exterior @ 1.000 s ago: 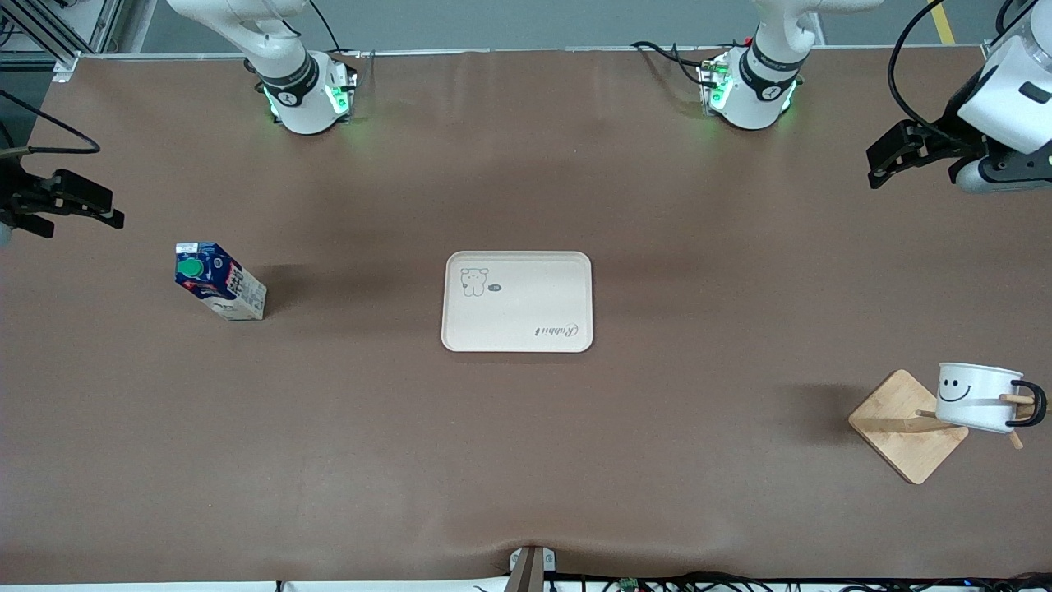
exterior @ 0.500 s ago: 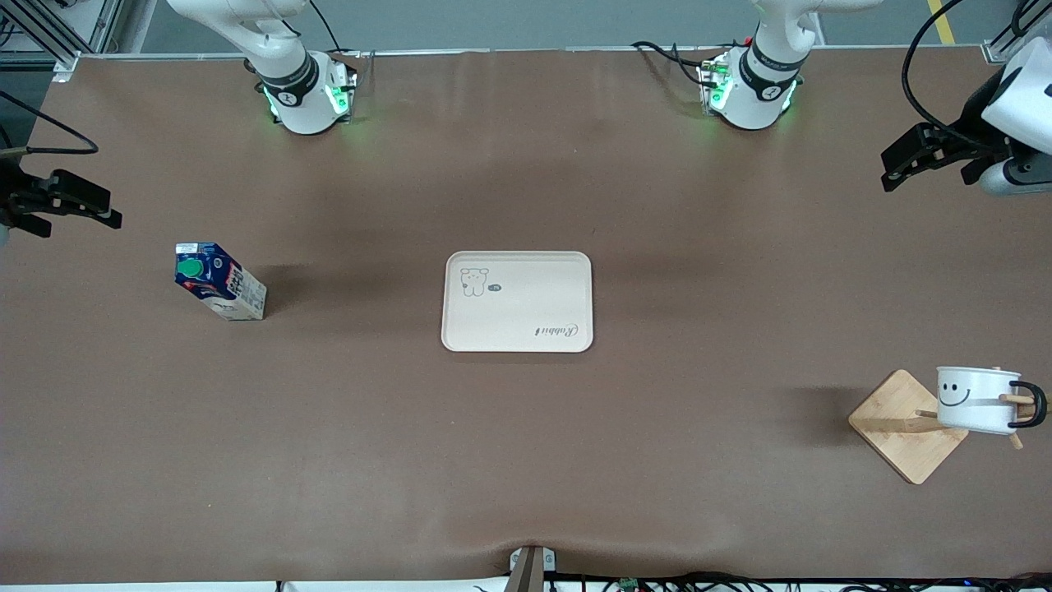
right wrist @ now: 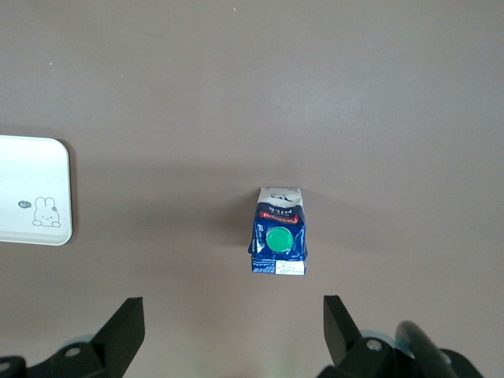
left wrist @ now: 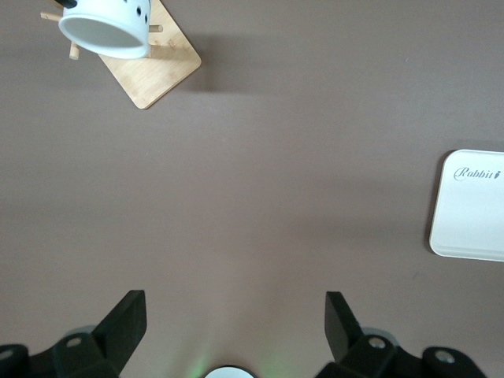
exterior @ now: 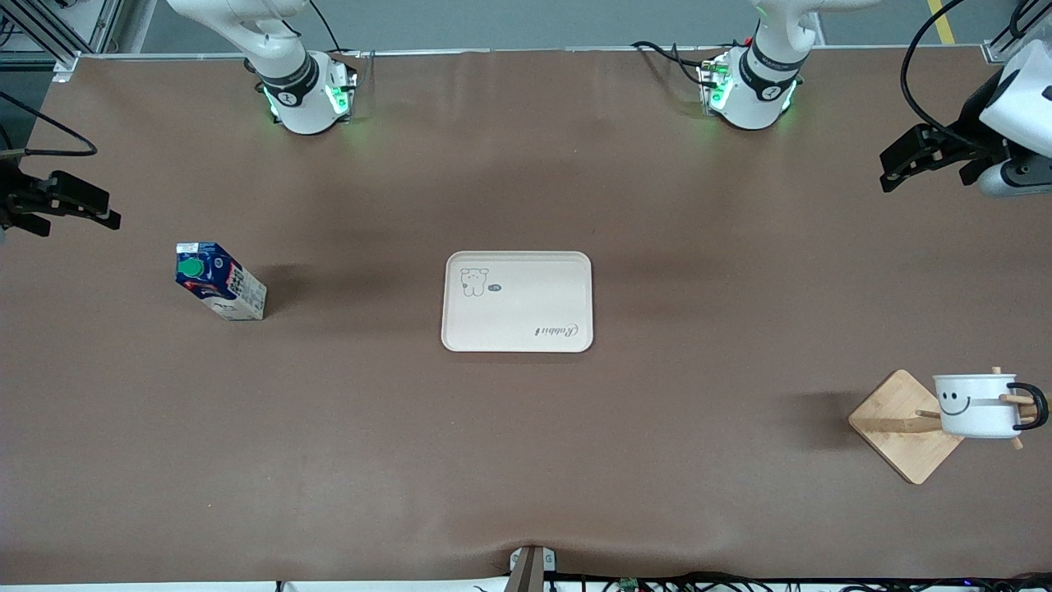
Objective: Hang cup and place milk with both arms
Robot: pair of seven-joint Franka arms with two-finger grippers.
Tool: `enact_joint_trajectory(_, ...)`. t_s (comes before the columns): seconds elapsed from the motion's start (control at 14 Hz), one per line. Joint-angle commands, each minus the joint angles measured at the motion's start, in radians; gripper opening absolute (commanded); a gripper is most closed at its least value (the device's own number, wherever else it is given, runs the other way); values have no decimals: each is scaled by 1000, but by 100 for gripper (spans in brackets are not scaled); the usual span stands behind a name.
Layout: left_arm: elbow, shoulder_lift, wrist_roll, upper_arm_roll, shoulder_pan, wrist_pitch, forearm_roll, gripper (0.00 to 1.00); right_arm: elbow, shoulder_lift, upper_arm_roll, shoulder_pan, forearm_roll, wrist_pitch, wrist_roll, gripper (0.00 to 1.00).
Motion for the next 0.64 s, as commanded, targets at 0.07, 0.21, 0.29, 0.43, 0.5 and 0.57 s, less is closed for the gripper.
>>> enact_joint_trajectory(0.07, -14, -14, 36, -12, 16, 5, -19, 100, -13, -20, 5, -5, -17, -10, 24, 100)
enact_joint_trajectory(0.21, -14, -9, 38, -12, 15, 5, -19, 100, -13, -20, 5, -5, -17, -10, 24, 100)
enact_joint_trajectory(0.29, -14, -9, 42, -12, 15, 5, -19, 100, -13, -20, 5, -5, -17, -10, 24, 100)
enact_joint_trajectory(0.43, -14, -9, 55, -12, 18, 5, -19, 100, -13, -20, 5, -5, -17, -11, 24, 100)
enact_joint_trajectory(0.5, -14, -9, 55, -12, 15, 5, -19, 100, -13, -20, 5, -5, -17, -11, 24, 100)
enact_joint_trajectory(0.57, -14, -9, 53, -12, 13, 5, -19, 100, -13, -20, 5, -5, -17, -11, 24, 100)
